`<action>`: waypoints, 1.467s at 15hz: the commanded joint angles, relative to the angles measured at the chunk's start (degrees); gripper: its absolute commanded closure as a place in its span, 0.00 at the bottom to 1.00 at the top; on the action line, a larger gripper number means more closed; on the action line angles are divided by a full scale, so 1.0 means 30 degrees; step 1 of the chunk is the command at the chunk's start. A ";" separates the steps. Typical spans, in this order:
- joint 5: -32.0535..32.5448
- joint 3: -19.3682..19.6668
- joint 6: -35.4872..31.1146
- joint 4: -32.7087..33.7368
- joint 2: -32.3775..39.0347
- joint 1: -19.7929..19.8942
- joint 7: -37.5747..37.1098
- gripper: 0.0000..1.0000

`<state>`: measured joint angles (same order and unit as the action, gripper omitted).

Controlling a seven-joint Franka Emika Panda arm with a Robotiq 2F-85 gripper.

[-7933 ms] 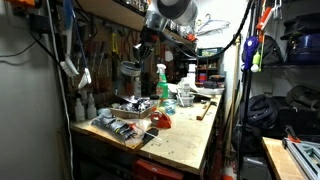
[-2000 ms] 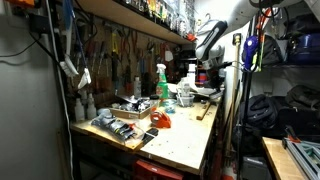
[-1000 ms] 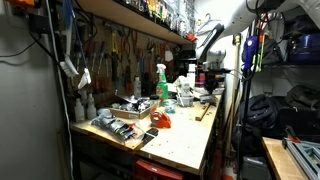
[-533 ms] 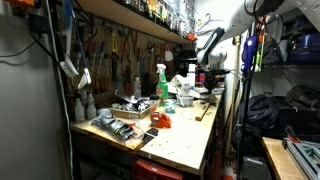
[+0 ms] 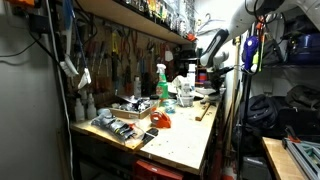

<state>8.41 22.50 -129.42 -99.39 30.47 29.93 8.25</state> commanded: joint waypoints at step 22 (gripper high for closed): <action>-0.3241 -0.1362 0.2765 -0.0656 -0.1877 0.0832 0.3145 0.44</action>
<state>0.99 19.55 -123.53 -100.61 27.48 30.65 14.80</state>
